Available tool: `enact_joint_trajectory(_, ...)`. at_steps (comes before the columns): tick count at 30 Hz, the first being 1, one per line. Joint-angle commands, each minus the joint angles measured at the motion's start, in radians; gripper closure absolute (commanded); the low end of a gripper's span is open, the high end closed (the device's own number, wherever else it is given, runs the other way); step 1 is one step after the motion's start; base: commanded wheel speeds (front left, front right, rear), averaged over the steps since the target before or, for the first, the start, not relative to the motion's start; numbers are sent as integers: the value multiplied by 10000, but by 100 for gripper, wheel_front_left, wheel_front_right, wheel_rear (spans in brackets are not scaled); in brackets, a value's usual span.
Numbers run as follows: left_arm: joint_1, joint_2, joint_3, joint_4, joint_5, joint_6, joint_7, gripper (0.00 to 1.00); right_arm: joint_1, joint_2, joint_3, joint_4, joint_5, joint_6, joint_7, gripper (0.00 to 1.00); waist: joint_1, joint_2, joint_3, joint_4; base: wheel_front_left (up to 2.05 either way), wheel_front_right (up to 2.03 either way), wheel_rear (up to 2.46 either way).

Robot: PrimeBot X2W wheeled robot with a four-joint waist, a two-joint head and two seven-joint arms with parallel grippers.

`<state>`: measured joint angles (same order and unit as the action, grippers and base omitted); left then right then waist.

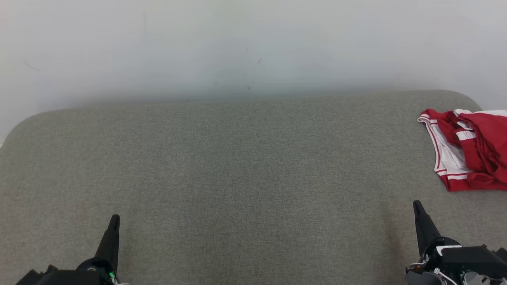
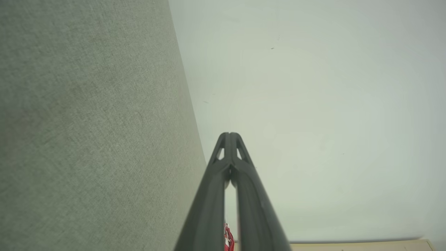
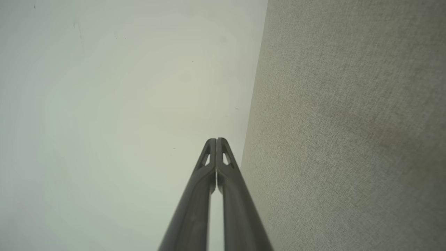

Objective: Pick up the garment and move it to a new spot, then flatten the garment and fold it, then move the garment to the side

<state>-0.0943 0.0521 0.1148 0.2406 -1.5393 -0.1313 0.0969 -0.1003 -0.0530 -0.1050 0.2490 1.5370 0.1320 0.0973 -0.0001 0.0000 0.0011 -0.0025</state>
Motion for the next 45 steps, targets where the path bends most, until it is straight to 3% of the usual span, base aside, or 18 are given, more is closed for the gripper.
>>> enact_joint_trajectory(1,-136,-11,-1,16,-149,10,42,100,-84,21,-47,-50,190,-22,43,100,1,0,2,2,0,0,0)
enact_joint_trajectory(11,-215,-27,-6,69,-792,11,210,100,-127,43,-125,-60,815,-23,204,100,1,0,19,25,0,0,0)
enact_joint_trajectory(45,-202,-24,-8,67,-755,11,205,100,-119,39,-113,-55,765,-23,199,100,1,0,20,25,0,0,0)
